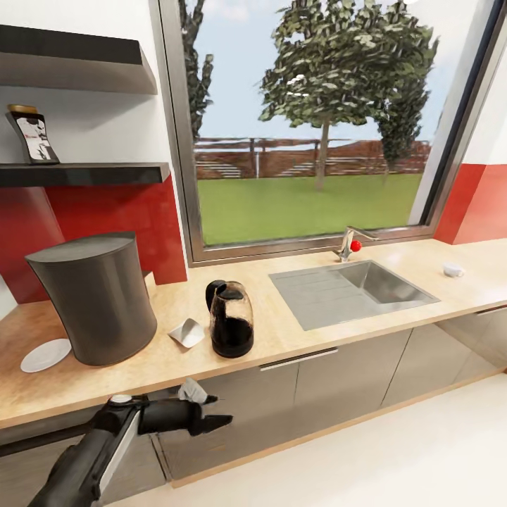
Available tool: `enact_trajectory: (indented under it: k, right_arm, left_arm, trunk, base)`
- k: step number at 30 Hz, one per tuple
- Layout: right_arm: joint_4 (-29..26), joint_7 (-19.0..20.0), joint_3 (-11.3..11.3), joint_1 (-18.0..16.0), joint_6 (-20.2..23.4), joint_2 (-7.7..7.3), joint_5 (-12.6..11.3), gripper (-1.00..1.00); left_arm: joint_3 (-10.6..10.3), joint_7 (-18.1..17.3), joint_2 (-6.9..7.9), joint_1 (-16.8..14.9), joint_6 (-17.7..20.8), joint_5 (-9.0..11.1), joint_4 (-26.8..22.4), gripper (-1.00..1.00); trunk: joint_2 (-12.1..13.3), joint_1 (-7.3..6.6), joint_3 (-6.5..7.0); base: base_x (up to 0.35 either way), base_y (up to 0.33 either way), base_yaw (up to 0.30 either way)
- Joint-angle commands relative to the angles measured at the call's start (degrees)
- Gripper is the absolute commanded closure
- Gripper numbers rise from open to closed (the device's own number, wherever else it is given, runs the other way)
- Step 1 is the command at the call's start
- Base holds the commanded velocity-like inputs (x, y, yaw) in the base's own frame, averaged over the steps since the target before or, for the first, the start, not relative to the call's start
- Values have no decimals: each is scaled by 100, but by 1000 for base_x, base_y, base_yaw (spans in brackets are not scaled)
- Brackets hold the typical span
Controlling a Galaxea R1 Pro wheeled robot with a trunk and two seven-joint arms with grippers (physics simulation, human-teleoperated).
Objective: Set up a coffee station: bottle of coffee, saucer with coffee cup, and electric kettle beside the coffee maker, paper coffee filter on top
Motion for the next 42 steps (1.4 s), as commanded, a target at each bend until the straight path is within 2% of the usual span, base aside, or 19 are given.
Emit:
enact_trajectory:
  k: [1, 3, 5, 8, 10, 13, 16, 17, 19, 22, 23, 24, 29, 38, 39, 40, 42]
  right_arm:
    - [4, -2, 2, -4, -18, -1, 2, -100]
    - [4, -2, 2, -4, -18, -1, 2, -100]
    - [4, -2, 2, -6, -18, -1, 2, -100]
    - [4, -2, 2, -5, -18, -1, 2, -100]
    - [4, -2, 2, -5, -18, -1, 2, -100]
    - [1, 0, 2, -4, -18, -1, 2, -100]
    - [3, 4, 2, -4, -18, -1, 2, -100]
    - [3, 5, 2, -4, -18, -1, 2, -100]
    - [-2, 1, -4, -4, -16, -1, 2, -100]
    - [-5, -5, -14, -4, -15, -1, -5, -100]
    - [-8, -9, -22, -4, -11, -1, -6, -100]
    - [-9, -10, -21, -4, -10, -1, -6, -100]
    - [-7, -10, -17, -4, -11, -1, -6, -100]
    - [3, -10, -8, -4, -18, -1, -6, -100]
    - [6, -10, -7, -4, -18, -1, 0, -100]
    - [18, -10, -7, -4, -18, -1, 0, -100]
    - [63, -10, -7, -4, -18, -1, -2, -100]
  left_arm:
    - [199, -5, 17, -127, 216, 44, -159, -100]
    - [403, -5, 38, -152, 276, 50, -206, -100]
    - [891, -5, 147, -188, 464, 63, -286, -100]
    - [1198, -5, 311, -263, 676, 70, -320, -100]
    - [1338, -3, 465, -447, 804, 58, -332, -100]
    - [1365, 40, 498, -514, 817, 17, -334, -100]
    - [1376, 383, 511, -549, 813, -19, -328, -100]
    - [1377, 599, 512, -554, 811, -22, -328, -100]
    - [1372, 1399, 506, -566, 786, -19, -333, -100]
    - [1327, 2349, 455, -590, 743, -12, -341, -100]
    - [1301, 2822, 426, -604, 728, -17, -337, -100]
    - [1299, 2960, 423, -600, 723, -17, -336, -100]
    - [1292, 3353, 423, -569, 709, -21, -335, -100]
    - [1271, 3567, 423, -540, 609, -32, -302, -100]
    - [1221, 3696, 420, -537, 595, -24, -277, -100]
    - [1075, 3821, 422, -529, 585, -26, -266, -100]
    - [1052, 3830, 423, -528, 584, -26, -265, -100]
  trunk:
    - [-13, 4, -15]
    - [-13, 4, -15]
    - [-13, 4, -15]
    - [-13, 4, -15]
    - [-13, 4, -15]
    - [-13, 4, -15]
    - [-13, 4, -15]
    - [-13, 4, -15]
    - [-13, 4, -15]
    - [-13, 4, -15]
    - [-13, 4, -15]
    - [-13, 4, -15]
    - [-13, 4, -15]
    - [-13, 4, -15]
    - [-13, 4, -15]
    - [-13, 4, -15]
    - [-13, 4, -15]
  base:
    - [0, 0, 0]
    - [0, 0, 0]
    - [0, 0, 0]
    - [0, 0, 0]
    - [0, 0, 0]
    - [0, 0, 0]
    - [0, 0, 0]
    - [0, 0, 0]
    - [0, 0, 0]
    - [0, 0, 0]
    - [0, 0, 0]
    - [0, 0, 0]
    - [0, 0, 0]
    - [0, 0, 0]
    - [6, 0, 0]
    - [135, -190, 0]
    - [146, -211, 0]
